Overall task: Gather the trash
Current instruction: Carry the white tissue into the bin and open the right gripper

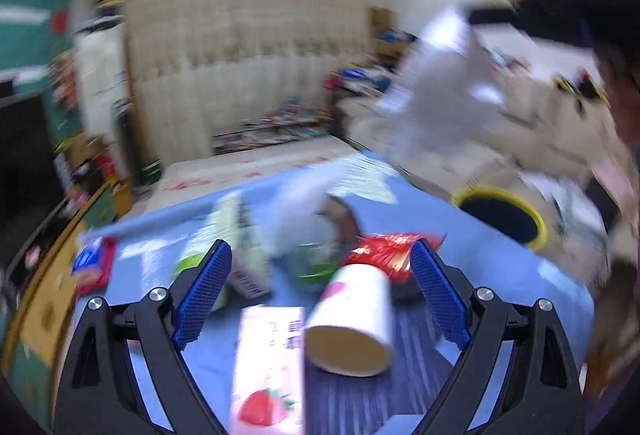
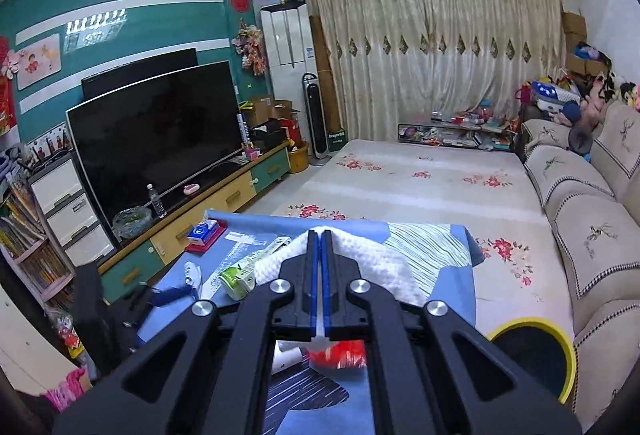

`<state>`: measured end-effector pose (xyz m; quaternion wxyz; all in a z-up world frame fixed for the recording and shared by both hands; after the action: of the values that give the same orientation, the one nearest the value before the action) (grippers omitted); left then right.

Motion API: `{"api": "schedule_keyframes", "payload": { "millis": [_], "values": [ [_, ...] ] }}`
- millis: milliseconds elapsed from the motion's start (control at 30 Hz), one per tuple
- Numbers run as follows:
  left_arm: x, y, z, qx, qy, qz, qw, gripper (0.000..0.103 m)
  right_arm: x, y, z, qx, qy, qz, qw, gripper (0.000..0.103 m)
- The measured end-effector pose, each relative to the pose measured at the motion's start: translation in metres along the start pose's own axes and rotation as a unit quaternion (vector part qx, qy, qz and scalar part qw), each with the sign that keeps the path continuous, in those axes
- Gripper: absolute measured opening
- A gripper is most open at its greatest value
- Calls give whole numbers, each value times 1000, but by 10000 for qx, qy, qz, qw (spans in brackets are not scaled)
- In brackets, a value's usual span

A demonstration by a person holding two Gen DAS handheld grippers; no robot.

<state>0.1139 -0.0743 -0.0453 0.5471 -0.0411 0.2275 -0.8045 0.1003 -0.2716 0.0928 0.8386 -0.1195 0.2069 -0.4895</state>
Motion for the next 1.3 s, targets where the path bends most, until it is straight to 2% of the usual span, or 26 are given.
{"api": "schedule_keyframes", "payload": {
  "millis": [133,233,333,700,867,1033,1133,1300],
  "values": [
    [33,14,9,-20,732,-232,9970,89,-4,-4,2,31,-78,4,10000,2],
    [48,20,9,-7,901,-336,9954,89,1,-7,2,51,-51,-51,10000,2],
    [48,26,5,-30,742,-410,9964,89,12,-10,1,68,48,-142,9999,2],
    [22,36,2,-17,148,-126,9998,89,80,-33,-21,59,601,-902,9941,2],
    [12,40,3,-76,-95,189,9997,91,121,-46,-39,101,942,-1420,9853,2],
    [0,37,6,-47,-366,560,9977,93,161,-47,-59,-40,1299,-1832,9745,2],
    [-8,32,6,50,-534,630,9966,96,182,-43,-71,-163,1477,-1992,9686,2],
    [-18,34,6,-12,-649,640,9958,96,216,-33,-90,-353,1788,-2145,9596,2]
  ]
}}
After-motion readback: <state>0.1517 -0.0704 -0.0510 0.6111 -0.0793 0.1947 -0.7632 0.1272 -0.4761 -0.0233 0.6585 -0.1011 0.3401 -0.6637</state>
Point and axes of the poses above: each gripper's, at about its wrist camera, not at the fingertips, and y roughly the way its jaws point, x to its right, z to its top, the point moved 1 cm from there along y, roughly the way its jaws point, and after that the axes turned 14 degrees about z, right-handed, at the moved point
